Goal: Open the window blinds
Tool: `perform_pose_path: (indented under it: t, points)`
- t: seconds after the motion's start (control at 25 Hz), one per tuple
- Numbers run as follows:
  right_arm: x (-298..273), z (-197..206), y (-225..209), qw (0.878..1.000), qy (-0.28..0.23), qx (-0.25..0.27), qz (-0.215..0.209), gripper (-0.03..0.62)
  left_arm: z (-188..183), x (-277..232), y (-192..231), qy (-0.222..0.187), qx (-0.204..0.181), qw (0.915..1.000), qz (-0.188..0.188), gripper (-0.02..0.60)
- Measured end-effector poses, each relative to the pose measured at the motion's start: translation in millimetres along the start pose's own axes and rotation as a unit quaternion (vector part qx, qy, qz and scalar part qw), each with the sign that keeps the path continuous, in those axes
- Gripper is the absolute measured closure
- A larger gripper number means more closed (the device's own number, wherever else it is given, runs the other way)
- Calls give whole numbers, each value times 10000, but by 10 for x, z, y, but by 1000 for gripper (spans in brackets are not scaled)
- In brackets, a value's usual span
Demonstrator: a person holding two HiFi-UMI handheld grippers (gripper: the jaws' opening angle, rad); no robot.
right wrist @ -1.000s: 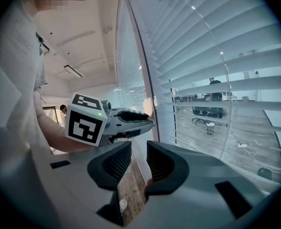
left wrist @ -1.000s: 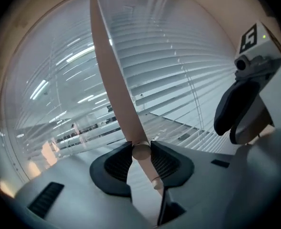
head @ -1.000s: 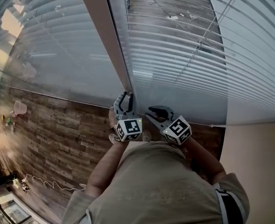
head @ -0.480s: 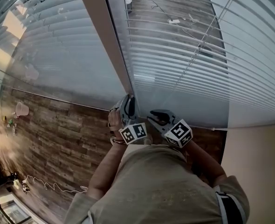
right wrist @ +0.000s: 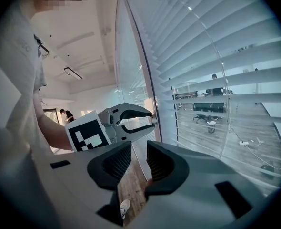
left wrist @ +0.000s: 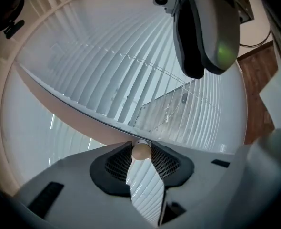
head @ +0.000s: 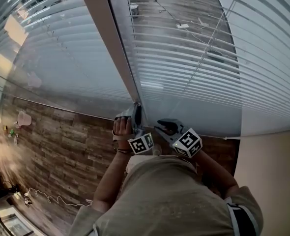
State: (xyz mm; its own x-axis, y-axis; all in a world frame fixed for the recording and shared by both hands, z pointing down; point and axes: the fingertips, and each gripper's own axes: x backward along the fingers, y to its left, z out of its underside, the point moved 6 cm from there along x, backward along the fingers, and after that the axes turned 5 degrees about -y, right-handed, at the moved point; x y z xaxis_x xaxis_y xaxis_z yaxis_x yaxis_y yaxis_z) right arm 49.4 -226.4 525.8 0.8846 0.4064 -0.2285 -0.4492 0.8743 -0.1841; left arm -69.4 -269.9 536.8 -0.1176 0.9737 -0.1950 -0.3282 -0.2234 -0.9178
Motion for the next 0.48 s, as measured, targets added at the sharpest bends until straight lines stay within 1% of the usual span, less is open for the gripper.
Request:
perform_pose_path:
  t: [0.04,0.08,0.12,0.16,0.2,0.24,0.28,0.32,0.36,0.4,0.44,0.48]
  points:
    - [16,-35,12,10000,2,-5,0,488,-9,14,36,-27,54,10000,33,446]
    - [36,-87,25,10000,3,-13,3,488,-19,30,94,-46,285,9995,103,446]
    - [58,-145,38,10000,1,-24,6,488,-22,45,167,-62,769,9968,228,446]
    - [77,-192,48,10000,-2,-35,11,488,-6,57,234,-81,1516,9876,410,437]
    - [92,-219,55,10000,-5,-43,18,488,33,63,281,-105,2437,9678,628,414]
    - [102,-230,56,10000,-8,-44,27,488,88,58,303,-139,3380,9372,848,388]
    - [106,-231,52,10000,-13,-41,36,488,146,45,308,-190,4225,9001,1045,352]
    - [107,-228,46,10000,-19,-37,44,488,196,27,306,-260,4935,8610,1202,341]
    - [109,-226,41,10000,-25,-35,49,488,236,13,302,-337,5527,8223,1315,335]
    - [114,-222,40,10000,-28,-40,54,488,266,10,298,-404,5997,7872,1379,334]
    - [122,-216,42,10000,-27,-53,58,488,284,18,301,-455,6321,7610,1390,334]
    - [131,-209,45,10000,-25,-71,61,488,289,32,313,-489,6487,7472,1358,334]
